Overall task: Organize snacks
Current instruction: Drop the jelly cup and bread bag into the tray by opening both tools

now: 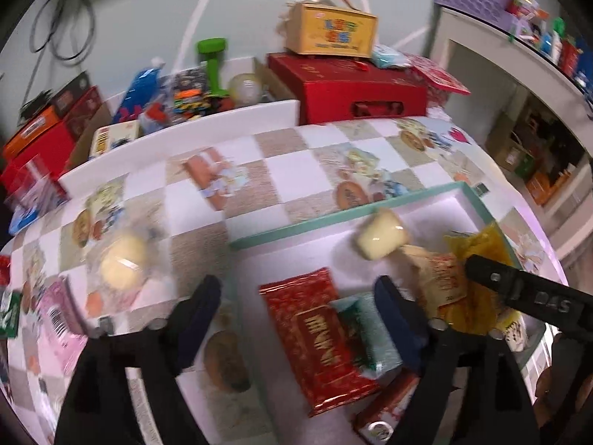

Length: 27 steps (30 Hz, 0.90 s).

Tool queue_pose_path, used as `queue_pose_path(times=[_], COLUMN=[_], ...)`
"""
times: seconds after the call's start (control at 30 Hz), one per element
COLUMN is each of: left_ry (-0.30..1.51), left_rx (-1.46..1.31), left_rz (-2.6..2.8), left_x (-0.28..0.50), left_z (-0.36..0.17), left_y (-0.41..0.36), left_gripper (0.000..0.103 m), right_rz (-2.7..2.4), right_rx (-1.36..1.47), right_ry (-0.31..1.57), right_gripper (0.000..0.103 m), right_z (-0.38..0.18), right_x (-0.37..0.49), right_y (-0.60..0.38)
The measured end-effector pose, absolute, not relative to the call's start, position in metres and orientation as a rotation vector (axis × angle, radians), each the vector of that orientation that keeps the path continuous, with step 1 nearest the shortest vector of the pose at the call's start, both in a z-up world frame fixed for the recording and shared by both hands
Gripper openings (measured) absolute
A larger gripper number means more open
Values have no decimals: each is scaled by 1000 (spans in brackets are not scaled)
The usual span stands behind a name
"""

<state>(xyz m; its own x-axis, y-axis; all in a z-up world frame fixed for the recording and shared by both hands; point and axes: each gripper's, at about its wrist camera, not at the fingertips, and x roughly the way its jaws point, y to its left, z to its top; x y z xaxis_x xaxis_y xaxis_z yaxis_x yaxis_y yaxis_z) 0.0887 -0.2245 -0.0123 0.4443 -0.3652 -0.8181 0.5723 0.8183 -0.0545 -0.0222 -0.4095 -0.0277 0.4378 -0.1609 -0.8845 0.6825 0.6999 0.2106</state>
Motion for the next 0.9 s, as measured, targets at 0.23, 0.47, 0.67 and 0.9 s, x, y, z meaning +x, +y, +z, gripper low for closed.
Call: queue_pose_path(times=[0.23, 0.47, 0.67, 0.9], left_ry=[951, 913, 892, 880], left_rx=[161, 96, 79, 39], left_rz=[-505, -491, -487, -474], left_x=[97, 101, 102, 109], left_z=[-16, -11, -5, 7], left_y=[-199, -180, -168, -143], left_gripper=[98, 100, 103, 103], right_rz=[-579, -575, -558, -524], right_rx=[599, 562, 540, 498], right_ry=[970, 933, 916, 914], right_gripper=[103, 103, 103, 103], right_z=[-23, -11, -5, 3], right_x=[-23, -19, -13, 2], right_y=[-407, -399, -387, -365])
